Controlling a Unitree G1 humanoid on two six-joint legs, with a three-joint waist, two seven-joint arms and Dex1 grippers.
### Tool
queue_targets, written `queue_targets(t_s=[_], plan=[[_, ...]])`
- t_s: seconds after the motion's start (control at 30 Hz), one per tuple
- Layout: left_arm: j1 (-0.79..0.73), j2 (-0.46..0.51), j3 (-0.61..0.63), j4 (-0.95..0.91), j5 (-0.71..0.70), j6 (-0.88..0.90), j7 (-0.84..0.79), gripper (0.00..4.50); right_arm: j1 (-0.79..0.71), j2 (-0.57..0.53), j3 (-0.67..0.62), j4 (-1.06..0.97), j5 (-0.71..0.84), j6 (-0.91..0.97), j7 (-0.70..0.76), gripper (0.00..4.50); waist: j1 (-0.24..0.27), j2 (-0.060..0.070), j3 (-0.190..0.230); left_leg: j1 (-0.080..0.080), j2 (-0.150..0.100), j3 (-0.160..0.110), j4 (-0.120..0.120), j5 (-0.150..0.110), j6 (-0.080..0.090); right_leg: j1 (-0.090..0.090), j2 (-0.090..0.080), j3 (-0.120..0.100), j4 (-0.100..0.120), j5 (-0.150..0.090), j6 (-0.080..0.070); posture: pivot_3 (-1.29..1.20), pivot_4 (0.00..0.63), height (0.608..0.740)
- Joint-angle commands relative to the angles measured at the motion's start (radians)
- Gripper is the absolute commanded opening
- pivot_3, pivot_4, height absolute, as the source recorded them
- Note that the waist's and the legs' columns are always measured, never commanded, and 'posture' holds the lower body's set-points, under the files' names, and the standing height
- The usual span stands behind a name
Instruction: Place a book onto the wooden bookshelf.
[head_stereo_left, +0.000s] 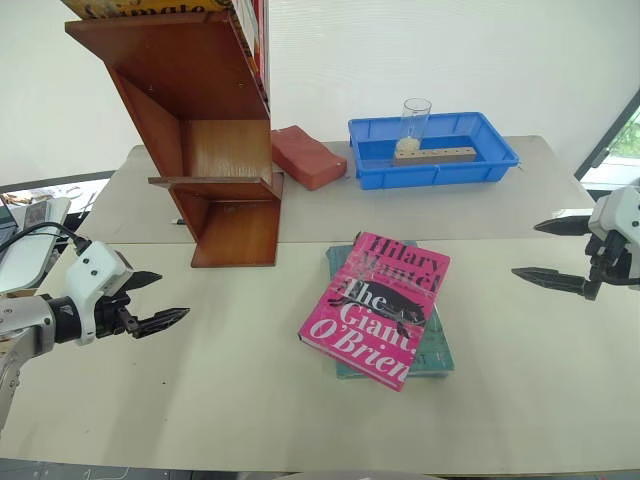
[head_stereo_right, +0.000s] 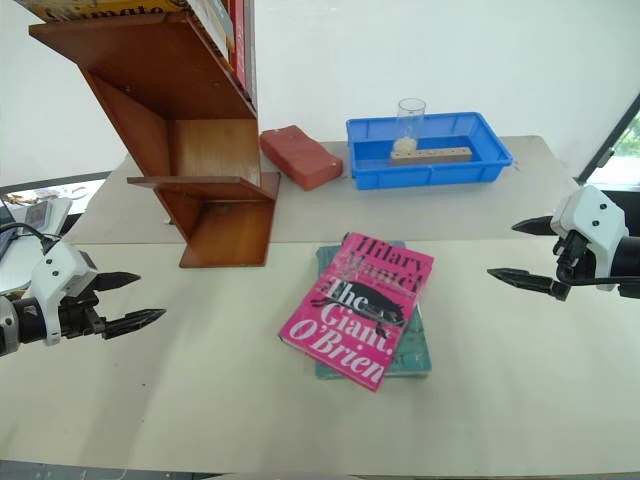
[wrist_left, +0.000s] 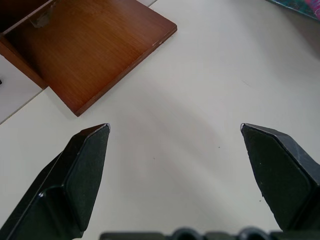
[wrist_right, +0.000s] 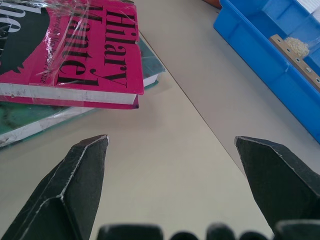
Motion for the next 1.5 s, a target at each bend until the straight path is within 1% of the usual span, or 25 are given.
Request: queue_targets(t_s=[0.03, 0.1, 0.2, 0.43, 0.57, 0.63, 0.73, 0.83, 0.9, 0.97, 1.0, 1.1, 1.17, 1.2, 1.3, 1.4, 1.5], plan=[[0.002, 0.019, 0.037, -0.023, -0.007, -0.001, -0.018, 4.50, -0.027, 0.001, -0.022, -0.027, 0.004, 0.015, -0.020, 4.47, 0.000, 0.000, 0.000, 0.000, 0.000, 0.000, 0.000, 0.000, 0.000, 0.000, 0.000, 0.000, 0.000, 0.000, 0.000, 0.00, 0.150, 0.637], [-0.003, 0.020, 0.024, -0.002, 0.021, -0.035, -0.024, 4.50, -0.021, 0.001, -0.024, -0.033, 0.001, 0.026, -0.025, 4.47, -0.001, 0.000, 0.000, 0.000, 0.000, 0.000, 0.000, 0.000, 0.000, 0.000, 0.000, 0.000, 0.000, 0.000, 0.000, 0.00, 0.150, 0.637], [-0.020, 0.009, 0.027, 0.019, 0.005, -0.041, -0.043, 4.50, -0.008, -0.004, -0.025, -0.034, -0.014, 0.033, -0.037, 4.47, 0.000, 0.000, 0.000, 0.000, 0.000, 0.000, 0.000, 0.000, 0.000, 0.000, 0.000, 0.000, 0.000, 0.000, 0.000, 0.00, 0.150, 0.637], [-0.041, 0.019, 0.012, 0.037, 0.000, -0.035, -0.080, 4.50, 0.004, -0.001, -0.031, -0.040, -0.037, 0.050, -0.059, 4.47, 0.000, 0.000, 0.000, 0.000, 0.000, 0.001, 0.000, 0.000, 0.000, 0.000, 0.000, 0.000, 0.000, 0.000, 0.000, 0.00, 0.150, 0.637], [-0.056, 0.025, 0.007, 0.035, -0.036, 0.006, -0.121, 4.50, 0.018, 0.001, -0.042, -0.038, -0.038, 0.043, -0.060, 4.47, 0.000, 0.000, 0.000, 0.000, 0.000, 0.001, 0.000, 0.000, 0.000, 0.000, 0.000, 0.000, 0.000, 0.000, 0.000, 0.00, 0.150, 0.637], [-0.063, 0.026, -0.006, 0.038, -0.030, 0.014, -0.124, 4.50, 0.026, 0.001, -0.047, -0.039, -0.038, 0.038, -0.061, 4.47, 0.000, 0.000, 0.000, 0.000, 0.000, 0.001, 0.000, 0.000, 0.000, 0.000, 0.000, 0.000, 0.000, 0.000, 0.000, 0.00, 0.150, 0.637], [-0.112, 0.000, -0.039, 0.026, -0.077, 0.079, -0.120, 4.50, 0.042, 0.002, -0.054, -0.052, -0.029, 0.041, -0.054, 4.47, 0.003, 0.000, 0.000, 0.000, 0.000, 0.001, 0.000, 0.000, 0.000, 0.000, 0.000, 0.000, 0.000, 0.000, 0.000, 0.00, 0.150, 0.637], [-0.161, -0.034, -0.098, 0.001, -0.137, 0.167, -0.118, 4.50, 0.072, 0.003, -0.053, -0.088, -0.025, 0.041, -0.043, 3.70, 0.004, 0.000, 0.000, 0.000, 0.000, 0.001, 0.001, 0.000, 0.000, 0.000, 0.000, 0.000, 0.000, 0.000, 0.001, 0.00, 0.150, 0.637], [-0.197, -0.073, -0.139, -0.022, -0.181, 0.224, -0.106, 4.50, 0.098, 0.007, -0.049, -0.124, -0.031, 0.040, -0.045, 3.08, 0.003, 0.000, 0.000, 0.000, 0.000, 0.001, 0.001, 0.000, 0.000, 0.001, 0.000, 0.000, 0.000, 0.000, 0.000, 0.00, 0.150, 0.637], [-0.273, -0.153, -0.186, -0.018, -0.250, 0.323, -0.061, 4.50, 0.124, 0.020, -0.034, -0.168, -0.045, 0.041, -0.065, 2.26, 0.006, 0.000, 0.000, 0.000, 0.000, 0.000, 0.001, 0.000, 0.000, 0.001, 0.000, 0.000, 0.000, 0.000, 0.001, 0.00, 0.150, 0.637], [-0.321, -0.215, -0.208, 0.017, -0.285, 0.382, -0.028, 4.50, 0.132, 0.033, -0.010, -0.183, -0.062, 0.037, -0.080, 1.94, 0.008, 0.000, 0.000, 0.000, 0.000, 0.000, 0.001, 0.000, 0.000, 0.002, 0.001, 0.000, 0.000, 0.000, 0.001, 0.00, 0.150, 0.637], [-0.415, -0.357, -0.237, 0.118, -0.346, 0.502, 0.042, 4.50, 0.129, 0.071, 0.058, -0.187, -0.122, 0.010, -0.117, 0.92, 0.007, -0.001, -0.001, -0.001, -0.001, -0.002, 0.002, 0.000, 0.000, 0.003, 0.002, 0.000, 0.000, 0.001, 0.003, 0.00, 0.150, 0.637], [-0.452, -0.420, -0.252, 0.168, -0.364, 0.551, 0.067, 4.50, 0.114, 0.097, 0.097, -0.175, -0.154, -0.004, -0.139, 0.20, 0.004, -0.002, -0.001, 0.000, -0.001, -0.002, 0.002, 0.000, 0.000, 0.005, 0.002, 0.001, 0.000, 0.002, 0.003, 0.00, 0.150, 0.637], [-0.464, -0.442, -0.261, 0.186, -0.367, 0.566, 0.074, 4.50, 0.105, 0.108, 0.112, -0.169, -0.166, -0.007, -0.147, 0.02, 0.001, -0.002, -0.001, -0.001, -0.001, -0.002, 0.001, 0.000, 0.000, 0.007, 0.002, 0.001, 0.000, 0.002, 0.003, 0.00, 0.150, 0.637], [-0.509, -0.532, -0.304, 0.291, -0.349, 0.584, 0.104, 4.50, 0.058, 0.155, 0.175, -0.149, -0.201, -0.022, -0.166, 0.02, -0.001, -0.002, -0.001, 0.000, -0.001, -0.003, 0.001, 0.001, 0.000, 0.008, 0.003, 0.001, 0.000, 0.002, 0.003, 0.00, 0.150, 0.637], [-0.558, -0.625, -0.312, 0.397, -0.339, 0.588, 0.142, 4.50, -0.002, 0.211, 0.240, -0.119, -0.229, -0.042, -0.168, 0.02, -0.001, -0.002, -0.001, 0.004, -0.001, -0.003, 0.001, 0.001, 0.000, 0.013, 0.003, 0.001, -0.001, 0.002, 0.003, 0.00, 0.150, 0.637], [-0.581, -0.663, -0.315, 0.449, -0.328, 0.589, 0.159, 4.50, -0.040, 0.248, 0.277, -0.090, -0.249, -0.059, -0.165, 0.02, -0.001, -0.002, -0.001, 0.007, -0.002, -0.003, 0.001, 0.001, 0.000, 0.017, 0.003, 0.001, -0.002, 0.002, 0.003, 0.00, 0.150, 0.637]])
